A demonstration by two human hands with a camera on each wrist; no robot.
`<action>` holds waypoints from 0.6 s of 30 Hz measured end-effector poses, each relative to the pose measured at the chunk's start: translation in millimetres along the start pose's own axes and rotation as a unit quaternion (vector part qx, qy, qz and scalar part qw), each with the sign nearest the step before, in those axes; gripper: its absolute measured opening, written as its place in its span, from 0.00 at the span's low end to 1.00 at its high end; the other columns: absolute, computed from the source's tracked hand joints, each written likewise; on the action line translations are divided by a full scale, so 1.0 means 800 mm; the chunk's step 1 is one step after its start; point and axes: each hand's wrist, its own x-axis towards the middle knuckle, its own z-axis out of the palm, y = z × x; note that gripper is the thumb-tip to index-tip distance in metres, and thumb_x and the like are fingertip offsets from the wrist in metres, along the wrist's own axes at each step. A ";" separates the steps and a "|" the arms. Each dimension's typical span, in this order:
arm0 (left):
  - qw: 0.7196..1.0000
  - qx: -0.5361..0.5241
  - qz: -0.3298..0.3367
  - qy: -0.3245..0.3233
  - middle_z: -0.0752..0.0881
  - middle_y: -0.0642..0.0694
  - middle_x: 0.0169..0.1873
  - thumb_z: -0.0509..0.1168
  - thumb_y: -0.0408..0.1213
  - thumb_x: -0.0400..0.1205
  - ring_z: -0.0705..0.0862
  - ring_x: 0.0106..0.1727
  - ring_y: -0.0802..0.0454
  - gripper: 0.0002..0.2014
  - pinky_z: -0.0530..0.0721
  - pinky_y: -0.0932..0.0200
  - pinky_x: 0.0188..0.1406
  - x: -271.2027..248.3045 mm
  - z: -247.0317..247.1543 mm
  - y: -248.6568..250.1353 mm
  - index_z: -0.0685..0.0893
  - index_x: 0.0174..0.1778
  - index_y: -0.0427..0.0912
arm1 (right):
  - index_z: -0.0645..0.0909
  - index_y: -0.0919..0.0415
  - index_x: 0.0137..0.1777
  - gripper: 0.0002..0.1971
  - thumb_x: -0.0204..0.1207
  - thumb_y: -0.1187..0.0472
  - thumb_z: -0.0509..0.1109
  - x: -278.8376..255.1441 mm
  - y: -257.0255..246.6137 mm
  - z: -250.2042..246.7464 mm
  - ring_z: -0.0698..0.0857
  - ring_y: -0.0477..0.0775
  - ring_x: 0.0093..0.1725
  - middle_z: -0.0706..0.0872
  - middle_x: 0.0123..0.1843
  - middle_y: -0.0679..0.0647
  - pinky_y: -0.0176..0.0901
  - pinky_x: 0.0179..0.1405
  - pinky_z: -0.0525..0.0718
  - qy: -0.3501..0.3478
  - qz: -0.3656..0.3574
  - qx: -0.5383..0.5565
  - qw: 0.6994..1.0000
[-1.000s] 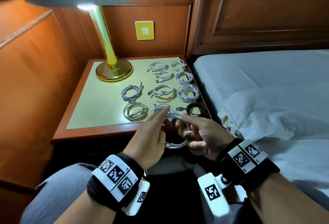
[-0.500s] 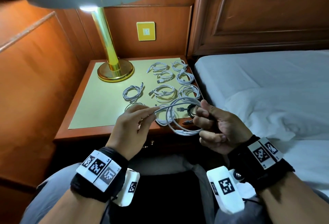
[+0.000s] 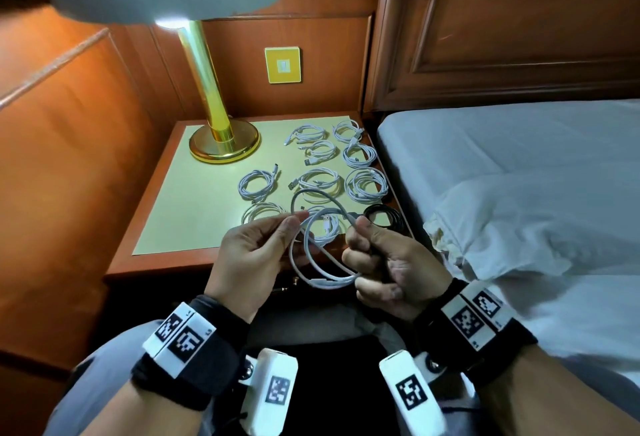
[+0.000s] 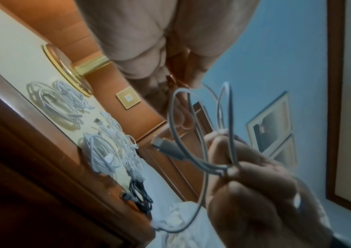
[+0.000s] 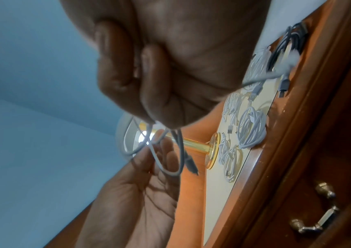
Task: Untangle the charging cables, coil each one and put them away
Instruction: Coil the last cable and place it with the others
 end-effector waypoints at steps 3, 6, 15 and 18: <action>0.998 -0.009 -0.015 -0.054 0.90 0.29 0.47 0.68 0.52 0.83 0.89 0.52 0.27 0.18 0.85 0.32 0.58 -0.005 0.006 -0.004 0.92 0.53 0.41 | 0.68 0.54 0.34 0.19 0.84 0.45 0.57 0.006 0.004 0.001 0.55 0.41 0.11 0.58 0.24 0.47 0.27 0.16 0.46 0.035 -0.043 0.005 0.998; 0.996 0.035 0.017 -0.086 0.88 0.40 0.40 0.70 0.51 0.81 0.87 0.44 0.45 0.18 0.88 0.48 0.45 -0.012 0.014 -0.004 0.87 0.56 0.38 | 0.67 0.56 0.35 0.18 0.82 0.45 0.57 0.009 0.006 0.002 0.53 0.41 0.12 0.60 0.24 0.47 0.27 0.13 0.46 0.067 -0.084 -0.002 0.994; 0.976 0.195 -0.004 -0.098 0.89 0.42 0.47 0.65 0.55 0.80 0.87 0.49 0.44 0.17 0.89 0.36 0.50 -0.014 0.019 -0.016 0.80 0.54 0.45 | 0.66 0.56 0.36 0.17 0.79 0.44 0.58 0.009 0.007 0.001 0.57 0.42 0.10 0.64 0.24 0.47 0.36 0.21 0.41 0.066 -0.111 0.008 0.992; 0.988 0.108 -0.087 -0.071 0.91 0.45 0.50 0.64 0.46 0.86 0.88 0.53 0.48 0.10 0.89 0.36 0.53 -0.018 0.030 -0.021 0.78 0.53 0.43 | 0.66 0.57 0.37 0.18 0.80 0.44 0.57 0.009 0.009 0.003 0.57 0.42 0.11 0.63 0.25 0.47 0.35 0.19 0.43 0.073 -0.123 -0.001 0.990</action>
